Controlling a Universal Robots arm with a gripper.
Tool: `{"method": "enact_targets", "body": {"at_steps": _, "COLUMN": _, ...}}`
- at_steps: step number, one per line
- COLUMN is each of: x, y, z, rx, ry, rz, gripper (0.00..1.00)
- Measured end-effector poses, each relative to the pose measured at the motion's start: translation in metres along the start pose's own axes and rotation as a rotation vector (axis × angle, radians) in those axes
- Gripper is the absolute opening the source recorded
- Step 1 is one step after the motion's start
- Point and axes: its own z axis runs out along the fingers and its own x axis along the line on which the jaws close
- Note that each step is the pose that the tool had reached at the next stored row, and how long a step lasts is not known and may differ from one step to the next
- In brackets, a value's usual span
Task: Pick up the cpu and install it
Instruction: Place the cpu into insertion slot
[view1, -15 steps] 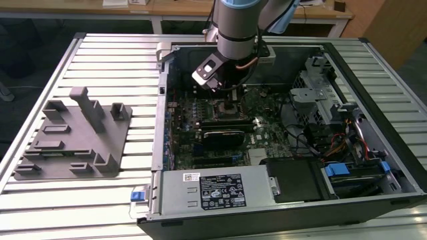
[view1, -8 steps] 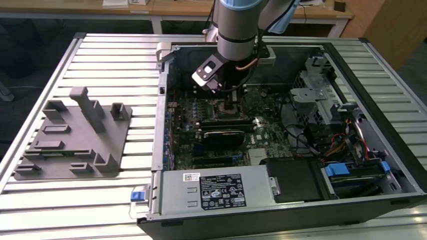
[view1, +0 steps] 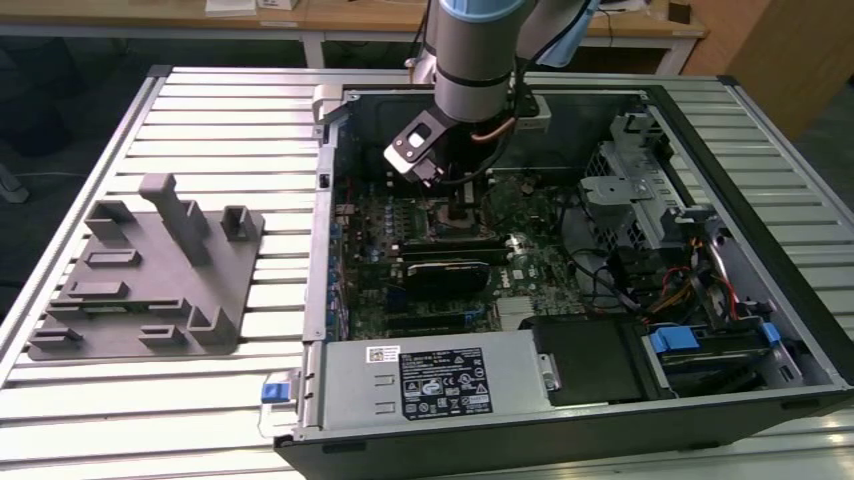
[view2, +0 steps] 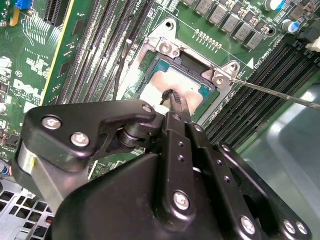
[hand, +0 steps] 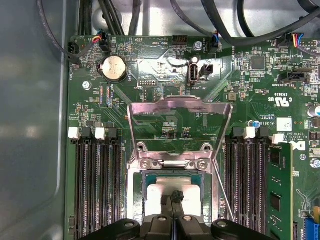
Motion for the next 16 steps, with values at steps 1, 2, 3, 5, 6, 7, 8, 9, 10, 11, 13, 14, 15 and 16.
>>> {"method": "enact_targets", "body": {"at_steps": 1, "x": -0.0001, "y": 0.0000, "z": 0.0003, "rx": 0.0001, "ry": -0.0002, "rz": 0.000, "gripper": 0.11}}
{"method": "enact_targets", "body": {"at_steps": 2, "x": -0.0001, "y": -0.0001, "z": 0.0004, "rx": 0.0002, "ry": -0.0004, "rz": 0.000, "gripper": 0.11}}
{"method": "enact_targets", "body": {"at_steps": 3, "x": -0.0001, "y": -0.0001, "z": 0.0005, "rx": 0.0002, "ry": -0.0004, "rz": 0.000, "gripper": 0.11}}
{"method": "enact_targets", "body": {"at_steps": 5, "x": 0.0000, "y": 0.0000, "z": 0.0008, "rx": 0.0000, "ry": 0.0000, "rz": 0.000, "gripper": 0.11}}
{"method": "enact_targets", "body": {"at_steps": 6, "x": 0.0000, "y": 0.0000, "z": 0.0008, "rx": 0.0000, "ry": 0.0001, "rz": 0.000, "gripper": 0.11}}
{"method": "enact_targets", "body": {"at_steps": 7, "x": 0.0000, "y": 0.0000, "z": 0.0008, "rx": -0.0001, "ry": 0.0001, "rz": 0.000, "gripper": 0.11}}
{"method": "enact_targets", "body": {"at_steps": 8, "x": 0.0000, "y": 0.0000, "z": 0.0008, "rx": -0.0001, "ry": 0.0002, "rz": 0.000, "gripper": 0.11}}
{"method": "enact_targets", "body": {"at_steps": 9, "x": 0.0000, "y": 0.0000, "z": 0.0007, "rx": -0.0002, "ry": 0.0003, "rz": 0.000, "gripper": 0.11}}
{"method": "enact_targets", "body": {"at_steps": 10, "x": 0.0001, "y": 0.0000, "z": 0.0003, "rx": -0.0005, "ry": 0.0007, "rz": 0.000, "gripper": 0.11}}
{"method": "enact_targets", "body": {"at_steps": 11, "x": 0.0002, "y": 0.0001, "z": -0.0003, "rx": -0.0011, "ry": 0.0014, "rz": 0.000, "gripper": 0.11}}
{"method": "enact_targets", "body": {"at_steps": 13, "x": 0.0001, "y": 0.0001, "z": -0.0026, "rx": -0.0003, "ry": 0.0006, "rz": 0.000, "gripper": 0.11}}
{"method": "enact_targets", "body": {"at_steps": 14, "x": 0.0001, "y": 0.0001, "z": -0.0038, "rx": -0.0003, "ry": 0.0005, "rz": 0.000, "gripper": 0.11}}
{"method": "enact_targets", "body": {"at_steps": 15, "x": 0.0001, "y": 0.0001, "z": -0.0050, "rx": -0.0002, "ry": 0.0004, "rz": 0.000, "gripper": 0.11}}
{"method": "enact_targets", "body": {"at_steps": 16, "x": 0.0001, "y": 0.0002, "z": -0.0065, "rx": -0.0003, "ry": 0.0005, "rz": 0.000, "gripper": 0.11}}
